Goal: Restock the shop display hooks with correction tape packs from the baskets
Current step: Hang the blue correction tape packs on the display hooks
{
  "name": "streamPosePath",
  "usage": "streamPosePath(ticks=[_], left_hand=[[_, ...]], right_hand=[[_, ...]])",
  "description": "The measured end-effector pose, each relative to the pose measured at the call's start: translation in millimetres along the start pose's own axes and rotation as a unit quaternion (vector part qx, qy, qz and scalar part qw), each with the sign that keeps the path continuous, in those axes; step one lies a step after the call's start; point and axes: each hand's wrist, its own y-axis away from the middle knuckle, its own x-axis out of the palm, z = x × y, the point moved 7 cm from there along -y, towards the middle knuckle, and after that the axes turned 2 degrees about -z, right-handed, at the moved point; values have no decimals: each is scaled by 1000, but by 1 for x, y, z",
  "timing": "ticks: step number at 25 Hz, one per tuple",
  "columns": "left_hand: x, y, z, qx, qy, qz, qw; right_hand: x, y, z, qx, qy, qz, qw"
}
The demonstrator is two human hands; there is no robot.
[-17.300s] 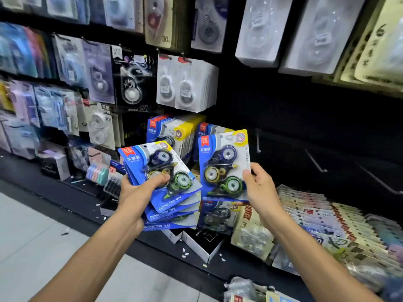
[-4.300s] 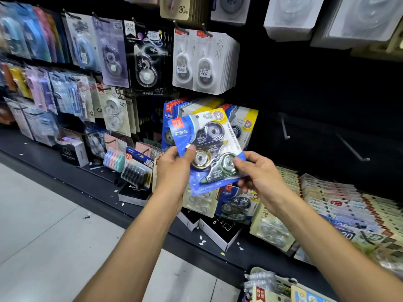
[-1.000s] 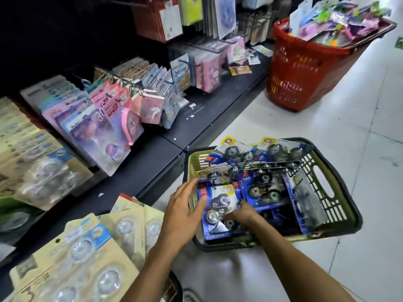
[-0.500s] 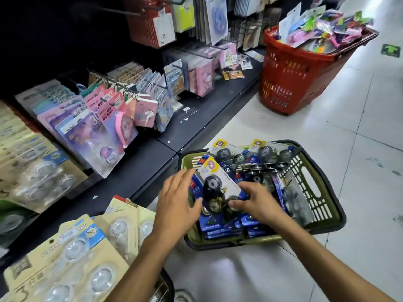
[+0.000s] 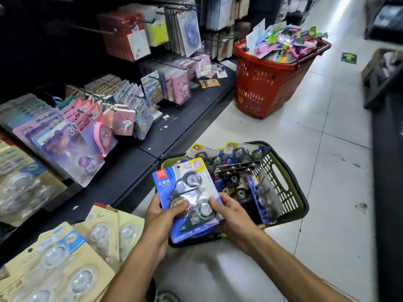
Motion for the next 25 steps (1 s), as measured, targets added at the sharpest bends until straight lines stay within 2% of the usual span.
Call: streamPosePath(ticks=[1, 2, 3, 4, 5, 6, 8, 9, 12, 15, 17, 19, 20, 21, 23, 25], left_hand=[[-2, 0, 4, -11, 2, -14, 1000], [-6, -2, 6, -14, 10, -34, 999], [-10, -5, 6, -9, 14, -50, 999], [-12, -7, 5, 1, 1, -62, 998], [-12, -8, 3, 10, -18, -66, 998], [-12, -10, 5, 15, -36, -69, 997], [-8, -11, 12, 11, -61, -66, 996], [-7, -12, 16, 3, -69, -66, 995], [-7, -18, 29, -12, -96, -70, 993], [9, -19, 39, -25, -89, -59, 994], [29, -16, 45, -57, -35, -24, 998], [46, -8, 48, -121, 44, 27, 991], [49, -6, 47, -128, 50, 33, 990], [46, -7, 47, -115, 41, 24, 992], [26, -12, 47, -76, 7, -48, 996], [9, -17, 48, -68, 11, -89, 994]], right_hand=[[-11, -3, 2, -16, 38, -26, 999], [-29, -7, 11, -52, 130, -76, 987], [-55, -12, 25, -93, 270, -148, 947], [-84, -14, 37, -111, 431, -226, 867], [-108, -17, 45, -90, 563, -271, 775], [-131, -23, 46, -39, 638, -283, 715], [-157, -32, 35, 55, 683, -266, 678], [-156, -33, 37, 60, 698, -265, 662], [-124, -15, 58, -19, 744, -296, 599], [-64, 17, 68, -167, 753, -279, 572], [-19, 34, 50, -270, 746, -246, 557], [16, 38, 30, -314, 753, -209, 540], [28, 39, 20, -302, 760, -181, 547], [37, 40, 12, -290, 756, -146, 568], [46, 45, 7, -308, 702, -42, 640], [30, 42, 18, -302, 562, 47, 768]])
